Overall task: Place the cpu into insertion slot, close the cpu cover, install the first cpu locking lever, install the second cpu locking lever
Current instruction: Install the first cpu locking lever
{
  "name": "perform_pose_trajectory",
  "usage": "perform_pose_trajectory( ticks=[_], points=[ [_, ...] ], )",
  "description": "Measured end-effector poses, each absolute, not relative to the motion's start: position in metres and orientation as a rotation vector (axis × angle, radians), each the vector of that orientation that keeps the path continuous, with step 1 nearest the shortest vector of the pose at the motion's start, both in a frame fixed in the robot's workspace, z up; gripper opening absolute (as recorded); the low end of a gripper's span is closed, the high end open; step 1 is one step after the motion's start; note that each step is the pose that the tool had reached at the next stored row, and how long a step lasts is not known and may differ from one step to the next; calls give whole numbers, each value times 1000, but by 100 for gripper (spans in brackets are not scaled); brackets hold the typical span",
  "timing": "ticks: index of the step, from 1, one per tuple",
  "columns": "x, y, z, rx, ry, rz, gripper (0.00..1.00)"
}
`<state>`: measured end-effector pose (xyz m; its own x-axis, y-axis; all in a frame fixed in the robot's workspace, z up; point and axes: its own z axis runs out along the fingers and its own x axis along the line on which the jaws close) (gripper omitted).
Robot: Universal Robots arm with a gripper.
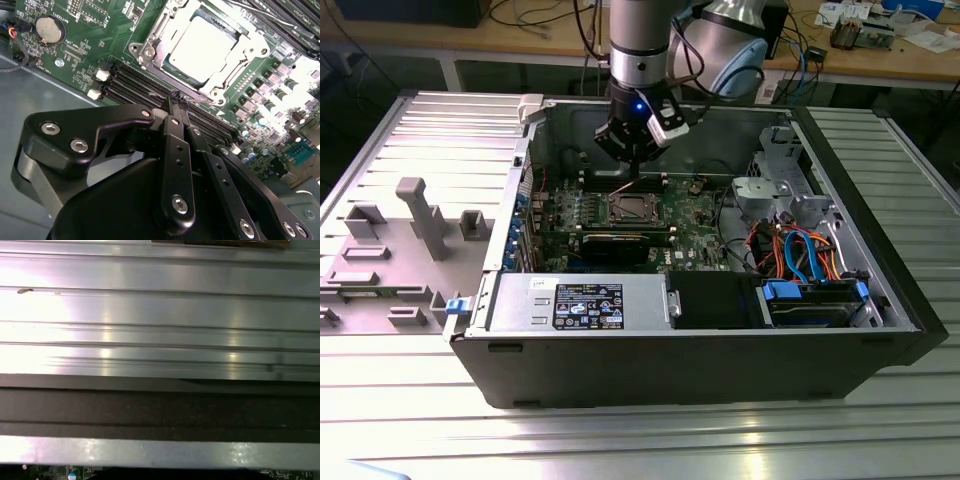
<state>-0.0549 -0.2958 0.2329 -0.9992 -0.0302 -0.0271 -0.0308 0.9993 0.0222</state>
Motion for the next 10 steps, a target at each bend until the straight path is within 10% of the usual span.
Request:
perform_pose_trajectory(
  ticks=[10],
  points=[
    [-52,-298,230,-46,3114,29,11]
  ],
)
